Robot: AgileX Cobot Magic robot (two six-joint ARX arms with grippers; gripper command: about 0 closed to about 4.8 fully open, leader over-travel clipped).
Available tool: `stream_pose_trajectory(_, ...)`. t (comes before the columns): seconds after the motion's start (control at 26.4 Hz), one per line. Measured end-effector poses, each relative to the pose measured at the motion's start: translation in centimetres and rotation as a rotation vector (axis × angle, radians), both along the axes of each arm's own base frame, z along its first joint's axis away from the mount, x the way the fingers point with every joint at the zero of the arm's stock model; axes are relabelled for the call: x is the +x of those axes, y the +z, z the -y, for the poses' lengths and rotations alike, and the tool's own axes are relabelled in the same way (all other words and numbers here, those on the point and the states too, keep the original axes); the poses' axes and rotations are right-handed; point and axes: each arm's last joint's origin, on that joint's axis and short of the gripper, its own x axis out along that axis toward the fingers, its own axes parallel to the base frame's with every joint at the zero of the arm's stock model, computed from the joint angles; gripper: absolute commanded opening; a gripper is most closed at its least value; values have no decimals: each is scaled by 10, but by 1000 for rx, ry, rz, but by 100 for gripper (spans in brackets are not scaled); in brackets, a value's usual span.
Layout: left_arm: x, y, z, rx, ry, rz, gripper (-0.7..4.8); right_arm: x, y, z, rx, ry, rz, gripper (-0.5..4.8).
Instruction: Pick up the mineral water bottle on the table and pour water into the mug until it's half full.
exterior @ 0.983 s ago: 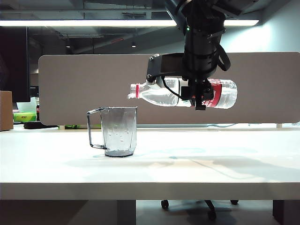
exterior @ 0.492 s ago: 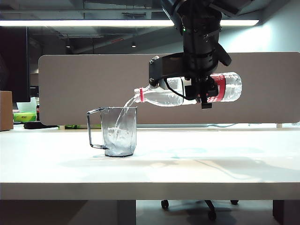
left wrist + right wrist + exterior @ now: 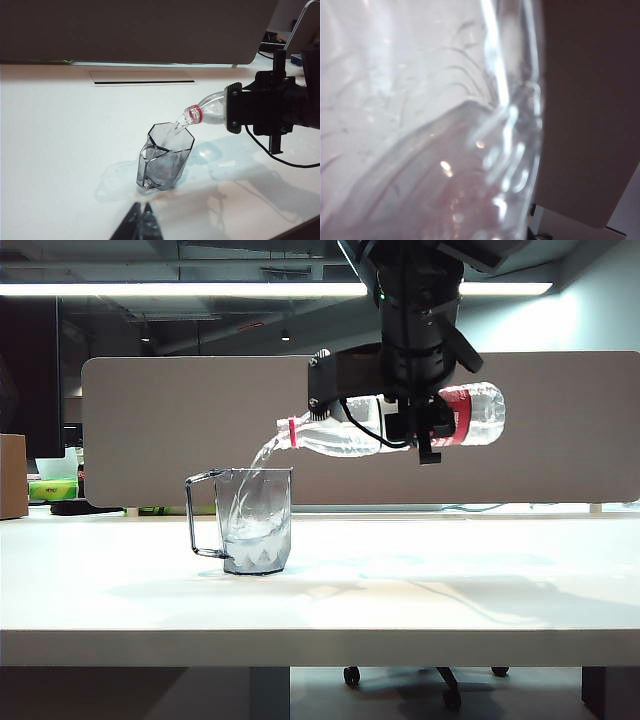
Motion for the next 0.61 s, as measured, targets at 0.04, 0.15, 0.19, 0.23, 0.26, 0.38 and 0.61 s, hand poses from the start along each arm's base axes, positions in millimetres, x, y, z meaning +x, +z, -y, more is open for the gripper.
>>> stream_pose_trajectory(0.04,0,0,0,0,0,0,-5,0,1,-1,2,-1,13,211)
stream_pose_trajectory(0.15,0,0,0,0,0,0,-5,1,2,-1,2,-12,25,211)
stream_pose_trajectory(0.19,0,0,0,0,0,0,-5,1,2,0,0,-16,25,211)
stream_pose_trajectory(0.23,0,0,0,0,0,0,-5,1,2,0,0,-16,26,211)
stream_pose_trajectory(0.26,0,0,0,0,0,0,-5,1,2,-1,0,-16,26,211)
stream_pose_trajectory(0.38,0,0,0,0,0,0,-5,1,2,-1,8,-18,27,211)
stream_pose_trajectory(0.61,0,0,0,0,0,0,-5,0,2,-1,115,-62,46,211)
